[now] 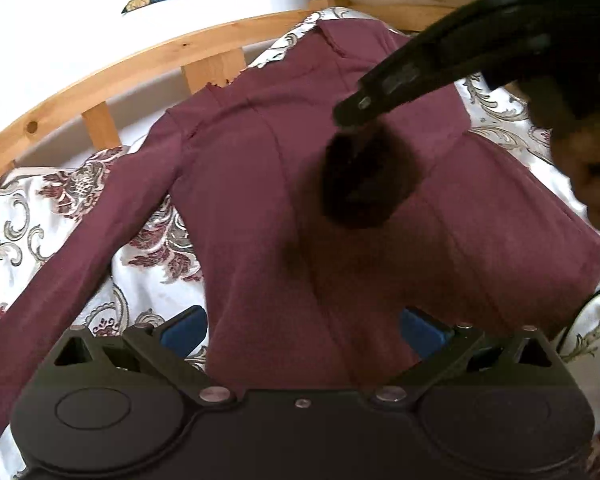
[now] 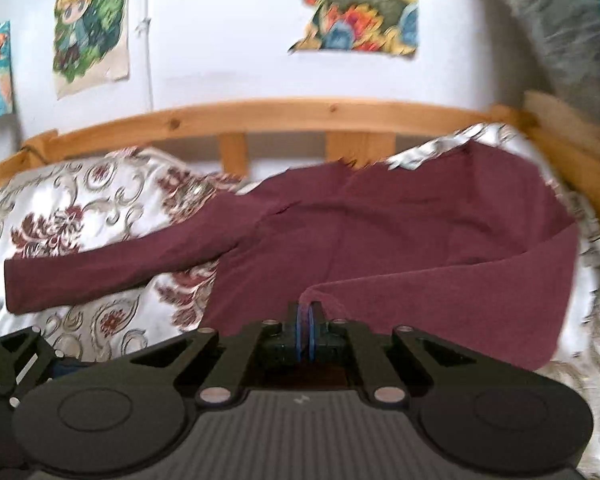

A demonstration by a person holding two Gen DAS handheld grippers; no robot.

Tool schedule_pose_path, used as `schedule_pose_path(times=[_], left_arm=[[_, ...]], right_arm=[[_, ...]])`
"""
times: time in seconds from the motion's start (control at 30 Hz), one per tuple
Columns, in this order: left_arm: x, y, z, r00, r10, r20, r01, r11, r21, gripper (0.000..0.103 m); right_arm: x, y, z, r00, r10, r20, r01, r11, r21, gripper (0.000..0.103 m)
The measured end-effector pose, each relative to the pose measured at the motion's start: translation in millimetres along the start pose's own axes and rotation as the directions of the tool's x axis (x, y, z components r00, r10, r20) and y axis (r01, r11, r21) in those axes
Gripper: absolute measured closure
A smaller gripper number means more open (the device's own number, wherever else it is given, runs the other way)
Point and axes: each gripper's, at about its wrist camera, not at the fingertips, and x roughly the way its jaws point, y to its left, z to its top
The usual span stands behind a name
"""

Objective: Fold small clothes

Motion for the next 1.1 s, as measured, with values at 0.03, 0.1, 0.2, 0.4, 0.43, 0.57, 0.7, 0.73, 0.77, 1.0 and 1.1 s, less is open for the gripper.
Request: schedule_pose_path(times=[0.03,0.1,0.2,0.4,0.43,0.57,0.7,0.73,0.77,1.0,1.1], left_arm=[[0.5,0.2,-0.7,1.0,-0.008,0.0,0.008,1.0,0.002,0.001],[2.4,0.5,-1.3,1.0,-0.021,-0.003,0.021,1.0,0.006,0.001],[5.9,1.7,-1.6,0.999,-0.037,-0.006,0.037,0.999,0.009,0.001],[13.3,2.8,2.6,0.998,-0.048,0.049,0.044,0.997,0.065,0.001],[16.0,2.2,3.7,0.997,-0.028,0.072,0.021,0.996,0.087,0.001],[39.0,7.1,12.4,0.993,0.078,0.093,-0.088,0.991,0.103,0.001],[63.0,18.5,21.1,0.991,0.131,0.031,-0.132,0.99,0.05,0.001],[66.1,19.0,20.9,0.99,0.144,0.016,-0.144,0.989,0.045,0.001],[70.5,20.1,21.3,0.988,0.151,0.003,-0.151,0.987,0.046,0.001],[86.3,21.2,11.7,0.98,0.2,-0.014,-0.198,0.975,0.105,0.001],[78.8,25.2,8.4,0.98,0.199,-0.015,-0.197,0.977,0.084,0.001]], right_arm=[[1.6,0.2,-2.2,1.0,0.018,-0.007,-0.018,1.0,0.013,0.091],[5.6,-4.5,-8.4,0.998,0.058,-0.02,-0.057,0.997,0.052,0.074],[1.3,-14.9,-19.3,0.994,0.108,0.001,-0.108,0.989,0.1,0.036],[-10.0,-59.0,-24.4,0.999,-0.034,0.028,0.032,0.997,0.066,0.015],[-10.2,-71.8,-23.6,0.993,-0.115,0.042,0.112,0.992,0.054,0.013],[-6.2,-125.7,-22.3,0.928,-0.37,0.046,0.361,0.923,0.134,0.009],[8.0,-171.5,-26.6,0.853,-0.521,-0.032,0.515,0.83,0.214,0.009],[12.6,-178.1,-28.5,0.846,-0.531,-0.049,0.528,0.821,0.216,0.009],[17.7,-183.5,-30.2,0.84,-0.537,-0.073,0.539,0.814,0.215,0.009],[36.3,-182.1,-31.0,0.8,-0.589,-0.117,0.6,0.788,0.138,0.005],[19.3,-160.3,-27.9,0.811,-0.582,-0.068,0.584,0.795,0.166,0.005]])
